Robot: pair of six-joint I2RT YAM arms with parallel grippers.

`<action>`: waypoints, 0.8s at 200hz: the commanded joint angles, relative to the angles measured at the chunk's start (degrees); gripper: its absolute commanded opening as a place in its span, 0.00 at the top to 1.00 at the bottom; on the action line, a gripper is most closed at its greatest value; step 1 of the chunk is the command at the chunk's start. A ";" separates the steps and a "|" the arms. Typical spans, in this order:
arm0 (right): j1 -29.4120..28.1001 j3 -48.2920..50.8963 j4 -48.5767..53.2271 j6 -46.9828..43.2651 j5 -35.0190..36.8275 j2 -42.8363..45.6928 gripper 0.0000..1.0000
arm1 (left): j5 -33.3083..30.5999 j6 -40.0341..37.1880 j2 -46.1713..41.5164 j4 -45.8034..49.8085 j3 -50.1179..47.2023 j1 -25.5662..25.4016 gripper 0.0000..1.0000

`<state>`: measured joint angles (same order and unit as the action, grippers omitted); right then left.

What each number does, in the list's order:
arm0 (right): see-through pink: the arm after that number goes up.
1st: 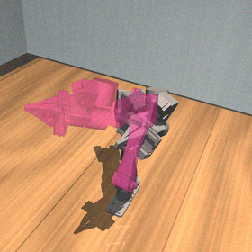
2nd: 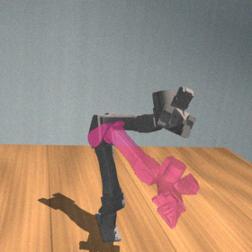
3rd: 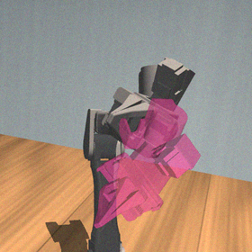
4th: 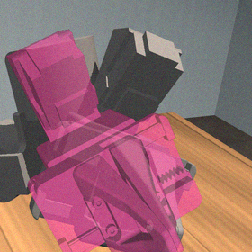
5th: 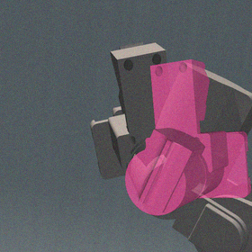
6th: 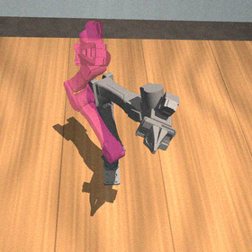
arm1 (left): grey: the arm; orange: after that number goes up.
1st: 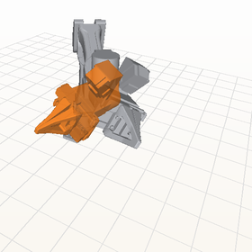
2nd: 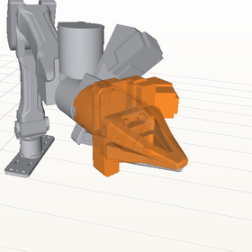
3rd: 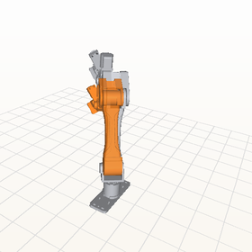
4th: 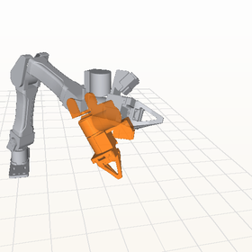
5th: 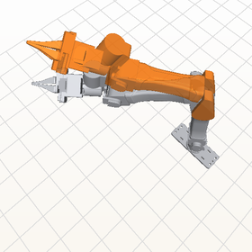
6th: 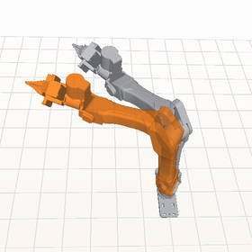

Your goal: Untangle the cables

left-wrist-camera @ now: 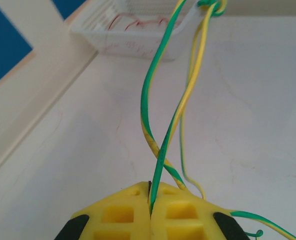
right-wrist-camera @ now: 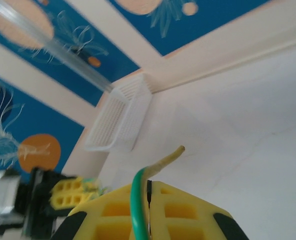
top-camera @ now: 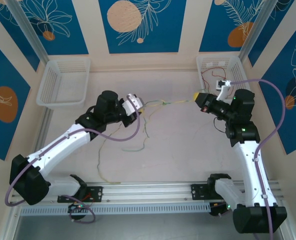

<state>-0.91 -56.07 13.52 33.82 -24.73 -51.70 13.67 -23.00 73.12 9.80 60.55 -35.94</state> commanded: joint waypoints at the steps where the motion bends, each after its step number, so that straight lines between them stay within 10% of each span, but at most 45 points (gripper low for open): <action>1: -6.76 -1.33 -7.80 -8.12 4.03 1.03 1.00 | -6.16 1.90 2.02 7.35 2.38 2.07 1.00; 23: -11.69 -1.32 -12.12 -6.52 -3.18 -1.84 1.00 | -5.72 2.58 3.91 7.19 4.20 1.64 1.00; 93: -29.91 -7.94 -6.20 -17.43 4.56 -10.39 1.00 | -6.36 3.16 5.10 6.50 5.61 -0.97 1.00; 160: -32.14 -3.31 -4.03 -21.01 10.21 -10.51 1.00 | -6.57 5.79 6.04 8.06 8.03 -0.85 1.00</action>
<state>-32.29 -61.67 7.94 15.81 -18.90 -63.07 6.87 -18.87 79.00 17.02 66.67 -36.56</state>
